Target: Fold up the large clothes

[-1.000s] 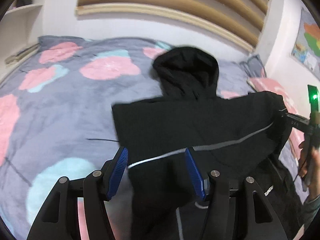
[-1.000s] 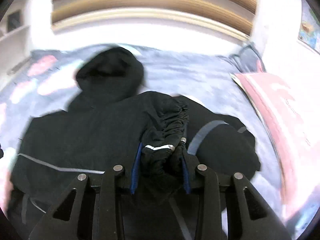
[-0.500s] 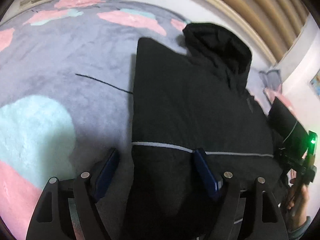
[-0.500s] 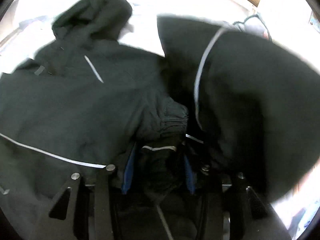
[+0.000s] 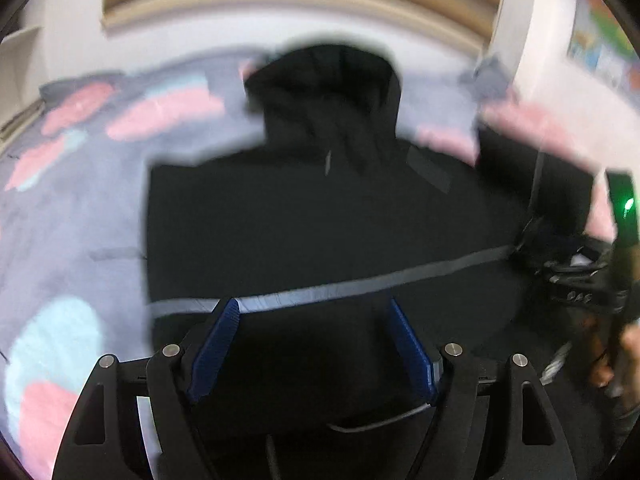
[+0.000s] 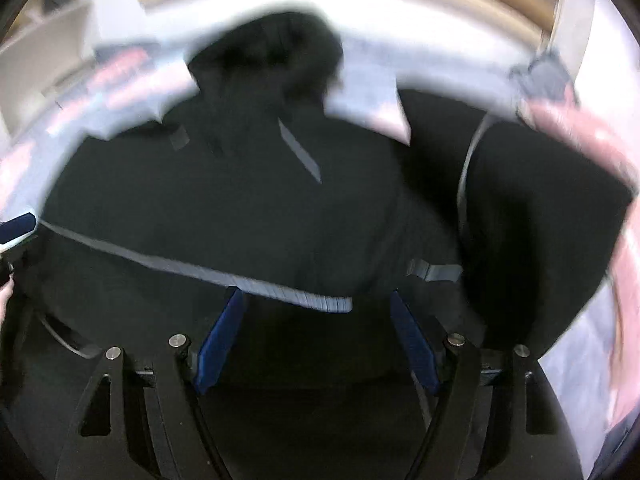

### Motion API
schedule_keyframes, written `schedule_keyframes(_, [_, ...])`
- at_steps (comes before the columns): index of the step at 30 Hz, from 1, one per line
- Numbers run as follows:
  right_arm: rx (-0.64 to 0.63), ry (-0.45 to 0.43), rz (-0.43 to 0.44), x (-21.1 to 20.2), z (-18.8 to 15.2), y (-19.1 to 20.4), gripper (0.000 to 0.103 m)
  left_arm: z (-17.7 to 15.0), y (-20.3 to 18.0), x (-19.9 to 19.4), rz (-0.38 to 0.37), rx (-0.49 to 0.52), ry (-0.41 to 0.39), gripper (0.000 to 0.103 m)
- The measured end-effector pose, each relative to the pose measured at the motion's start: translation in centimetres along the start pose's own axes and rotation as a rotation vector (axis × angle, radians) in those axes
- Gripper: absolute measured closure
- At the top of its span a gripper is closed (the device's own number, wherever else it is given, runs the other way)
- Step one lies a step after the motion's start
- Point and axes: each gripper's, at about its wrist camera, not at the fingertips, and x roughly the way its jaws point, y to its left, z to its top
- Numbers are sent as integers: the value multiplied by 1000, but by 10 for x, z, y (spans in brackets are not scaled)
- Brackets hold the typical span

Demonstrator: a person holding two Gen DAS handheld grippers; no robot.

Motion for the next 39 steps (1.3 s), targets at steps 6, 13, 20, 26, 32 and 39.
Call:
schedule_keyframes(6, [-17, -34, -19, -4, -8, 5, 24, -19, -4, 23, 51, 8, -34, 25])
schedule_keyframes(13, [19, -208, 121, -108, -13, -23, 27, -31, -6, 12, 69, 26, -84, 25])
schedule_keyframes(20, [178, -310, 102, -181, 11, -134, 27, -27, -6, 16, 70, 26, -92, 25])
schedule_keyframes(26, [387, -219, 116, -126, 39, -240, 25, -27, -6, 17, 68, 25, -95, 25])
schedule_keyframes(32, [556, -102, 163, -40, 52, -296, 23, -26, -2, 18, 47, 12, -106, 23])
schedule_keyframes(39, [752, -36, 203, 41, 54, -329, 23, -26, -2, 19, 42, 10, -114, 22])
